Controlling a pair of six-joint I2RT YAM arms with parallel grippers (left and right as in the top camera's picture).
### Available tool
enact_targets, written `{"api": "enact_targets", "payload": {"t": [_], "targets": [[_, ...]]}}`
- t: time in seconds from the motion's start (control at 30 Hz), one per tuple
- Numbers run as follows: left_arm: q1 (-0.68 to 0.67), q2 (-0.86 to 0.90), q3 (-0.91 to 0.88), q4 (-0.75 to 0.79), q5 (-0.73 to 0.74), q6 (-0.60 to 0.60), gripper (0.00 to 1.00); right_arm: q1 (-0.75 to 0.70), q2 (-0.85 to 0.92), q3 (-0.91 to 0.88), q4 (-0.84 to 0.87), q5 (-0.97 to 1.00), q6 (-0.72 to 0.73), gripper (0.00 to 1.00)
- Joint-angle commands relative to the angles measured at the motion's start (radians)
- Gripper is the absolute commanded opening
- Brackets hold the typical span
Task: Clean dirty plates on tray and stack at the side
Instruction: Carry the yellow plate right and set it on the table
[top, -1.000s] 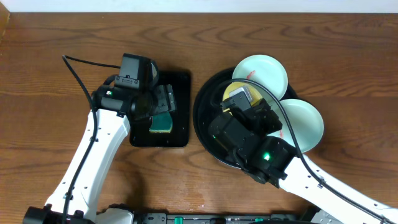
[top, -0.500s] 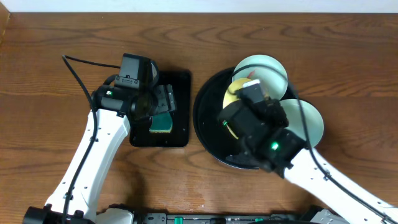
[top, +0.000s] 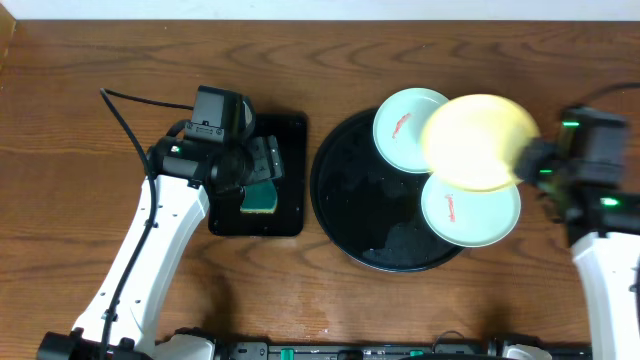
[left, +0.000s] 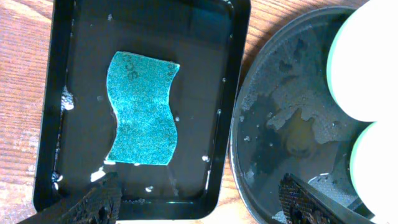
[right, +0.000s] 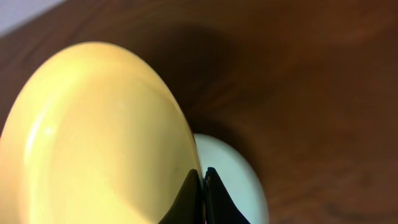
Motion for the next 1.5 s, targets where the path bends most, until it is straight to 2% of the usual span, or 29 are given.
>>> {"api": "enact_targets", "payload": {"t": [0.0,0.13,0.27,0.5,0.73,0.8,0.83,0.9,1.07,1.27,1.33,1.47], "targets": [[0.004,-0.001,0.027,-0.003,0.011,0.017,0.82,-0.186,0.035,0.018,0.007,-0.045,0.087,0.01],[0.004,-0.001,0.027,-0.003,0.011,0.017,0.82,-0.358,0.104,0.018,0.071,-0.044,0.120,0.01],[0.004,-0.001,0.027,-0.003,0.011,0.017,0.82,-0.460,0.189,0.018,0.111,-0.033,0.120,0.01],[0.004,-0.001,0.027,-0.003,0.011,0.017,0.82,-0.532,0.377,0.018,0.069,0.099,0.116,0.01],[0.004,-0.001,0.027,-0.003,0.011,0.017,0.82,-0.547,0.480,0.018,0.072,0.030,0.097,0.02],[0.004,-0.001,0.027,-0.003,0.011,0.017,0.82,-0.545,0.470,0.018,0.074,0.026,0.092,0.34],[0.004,-0.001,0.027,-0.003,0.011,0.017,0.82,-0.544,0.454,0.018,0.074,0.006,0.089,0.45],[0.004,-0.001,0.027,-0.003,0.011,0.017,0.82,-0.541,0.413,0.018,0.076,-0.070,0.089,0.54],[0.004,-0.001,0.027,-0.003,0.011,0.017,0.82,-0.488,0.256,0.018,0.069,-0.321,0.006,0.68],[0.004,-0.001,0.027,-0.003,0.011,0.017,0.82,-0.291,0.100,0.018,-0.121,-0.361,-0.071,0.67],[0.004,-0.001,0.027,-0.003,0.011,0.017,0.82,-0.200,0.089,0.018,-0.194,-0.299,-0.094,0.65],[0.004,-0.001,0.027,-0.003,0.011,0.017,0.82,-0.039,0.105,-0.009,-0.227,0.085,-0.061,0.60]]}}
